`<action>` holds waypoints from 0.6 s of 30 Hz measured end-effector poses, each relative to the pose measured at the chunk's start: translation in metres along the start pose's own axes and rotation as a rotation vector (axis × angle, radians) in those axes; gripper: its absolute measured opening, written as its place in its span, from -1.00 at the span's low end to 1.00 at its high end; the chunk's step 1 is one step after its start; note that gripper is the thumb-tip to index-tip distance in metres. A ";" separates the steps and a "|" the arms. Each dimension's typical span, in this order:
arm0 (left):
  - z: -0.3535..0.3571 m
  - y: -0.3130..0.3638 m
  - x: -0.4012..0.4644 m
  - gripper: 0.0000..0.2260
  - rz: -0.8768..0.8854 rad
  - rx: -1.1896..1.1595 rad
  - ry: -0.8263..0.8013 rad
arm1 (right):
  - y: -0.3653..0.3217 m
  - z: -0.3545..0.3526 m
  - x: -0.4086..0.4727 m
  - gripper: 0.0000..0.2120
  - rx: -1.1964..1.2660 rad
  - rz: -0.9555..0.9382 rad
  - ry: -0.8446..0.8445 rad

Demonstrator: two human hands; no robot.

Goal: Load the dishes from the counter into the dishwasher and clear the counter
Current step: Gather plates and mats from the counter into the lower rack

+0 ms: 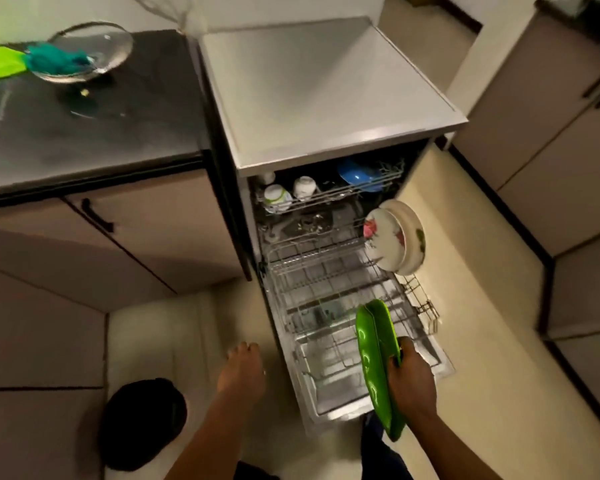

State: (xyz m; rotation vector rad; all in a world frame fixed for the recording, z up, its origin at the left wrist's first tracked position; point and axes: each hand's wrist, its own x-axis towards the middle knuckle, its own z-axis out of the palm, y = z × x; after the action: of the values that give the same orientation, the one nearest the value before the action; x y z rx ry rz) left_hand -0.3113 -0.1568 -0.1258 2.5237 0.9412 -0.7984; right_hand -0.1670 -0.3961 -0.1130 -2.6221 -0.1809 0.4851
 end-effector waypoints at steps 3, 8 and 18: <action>0.006 0.053 0.024 -0.64 -0.007 0.017 -0.025 | 0.037 -0.019 0.034 -0.85 -0.037 0.033 0.010; 0.021 0.142 0.069 -0.61 0.001 -0.114 -0.043 | 0.077 -0.033 0.117 -0.78 -0.080 0.001 -0.042; 0.068 0.216 0.264 -0.48 0.070 -0.110 0.038 | 0.075 0.022 0.308 -0.75 -0.132 -0.292 0.115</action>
State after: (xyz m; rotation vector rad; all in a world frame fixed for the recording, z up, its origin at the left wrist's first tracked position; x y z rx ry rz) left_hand -0.0267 -0.2162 -0.3162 2.4696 0.8785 -0.6615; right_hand 0.1141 -0.3893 -0.2604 -2.6794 -0.5658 0.2281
